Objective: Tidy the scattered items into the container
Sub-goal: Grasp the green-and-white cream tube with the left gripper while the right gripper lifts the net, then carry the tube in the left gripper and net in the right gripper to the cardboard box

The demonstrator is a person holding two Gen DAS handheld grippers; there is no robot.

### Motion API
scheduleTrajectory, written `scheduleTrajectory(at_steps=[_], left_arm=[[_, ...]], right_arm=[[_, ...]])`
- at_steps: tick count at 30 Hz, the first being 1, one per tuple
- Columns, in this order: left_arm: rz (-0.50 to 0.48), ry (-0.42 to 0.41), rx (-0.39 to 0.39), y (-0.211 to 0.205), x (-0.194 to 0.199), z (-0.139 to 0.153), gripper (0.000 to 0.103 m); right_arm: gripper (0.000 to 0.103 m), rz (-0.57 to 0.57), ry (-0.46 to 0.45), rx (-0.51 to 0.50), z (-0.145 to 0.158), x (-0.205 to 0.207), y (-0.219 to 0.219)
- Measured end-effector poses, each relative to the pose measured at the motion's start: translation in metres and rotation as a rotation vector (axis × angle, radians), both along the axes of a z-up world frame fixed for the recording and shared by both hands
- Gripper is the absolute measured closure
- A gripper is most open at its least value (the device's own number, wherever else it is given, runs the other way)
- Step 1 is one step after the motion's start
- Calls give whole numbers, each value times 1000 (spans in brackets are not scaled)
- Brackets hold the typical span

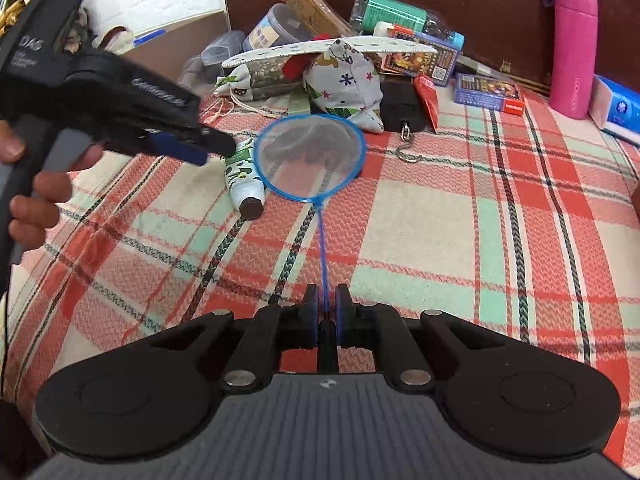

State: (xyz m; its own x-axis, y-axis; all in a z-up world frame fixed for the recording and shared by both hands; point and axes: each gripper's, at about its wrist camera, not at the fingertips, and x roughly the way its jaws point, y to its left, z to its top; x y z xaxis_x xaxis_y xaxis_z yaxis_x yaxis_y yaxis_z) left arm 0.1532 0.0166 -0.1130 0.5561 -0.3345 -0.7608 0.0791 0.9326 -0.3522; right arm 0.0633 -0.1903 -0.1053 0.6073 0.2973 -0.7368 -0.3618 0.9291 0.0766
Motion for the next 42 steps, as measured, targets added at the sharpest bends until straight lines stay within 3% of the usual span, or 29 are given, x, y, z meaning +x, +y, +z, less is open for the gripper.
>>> scheduleTrajectory(at_steps=[5, 9, 11, 13, 17, 19, 20, 21, 22, 24, 29, 31, 35, 42], left_arm=[[24, 71, -46, 11, 2, -9, 48], [-4, 65, -22, -5, 3, -10, 30], [-18, 60, -2, -15, 5, -10, 29], [-23, 66, 15, -24, 8, -13, 26], [-35, 50, 49, -37, 9, -14, 23], [-53, 27, 105, -46, 10, -15, 35], [-66, 11, 142, -51, 9, -15, 50], [-77, -1, 170, -54, 8, -15, 53], [-83, -4, 172, -55, 7, -15, 56], [-94, -6, 167, -55, 5, -14, 74], [-108, 3, 143, -46, 0, -13, 80], [-110, -3, 129, -39, -5, -9, 93], [-114, -30, 139, -27, -17, 0, 94], [-101, -5, 134, -11, -25, -5, 94]], right_arm=[[92, -12, 0, -12, -2, 8, 4], [92, -19, 5, -10, -5, 18, 7], [92, -21, 11, 8, -9, 22, 6], [100, -34, 10, 22, -9, 23, 2], [101, -71, 16, 45, -7, 19, -8], [101, -74, 21, 51, -7, 16, -11], [101, -73, 23, 52, -8, 16, -11], [101, -71, 25, 54, -8, 17, -11], [101, -72, 27, 57, -9, 17, -11], [101, -70, 24, 60, -10, 20, -10], [101, -75, 18, 97, -12, 26, -10], [101, -89, 21, 129, -9, 25, -14], [101, -85, 23, 190, -2, 19, -16], [101, -34, -1, 217, 12, 16, -3]])
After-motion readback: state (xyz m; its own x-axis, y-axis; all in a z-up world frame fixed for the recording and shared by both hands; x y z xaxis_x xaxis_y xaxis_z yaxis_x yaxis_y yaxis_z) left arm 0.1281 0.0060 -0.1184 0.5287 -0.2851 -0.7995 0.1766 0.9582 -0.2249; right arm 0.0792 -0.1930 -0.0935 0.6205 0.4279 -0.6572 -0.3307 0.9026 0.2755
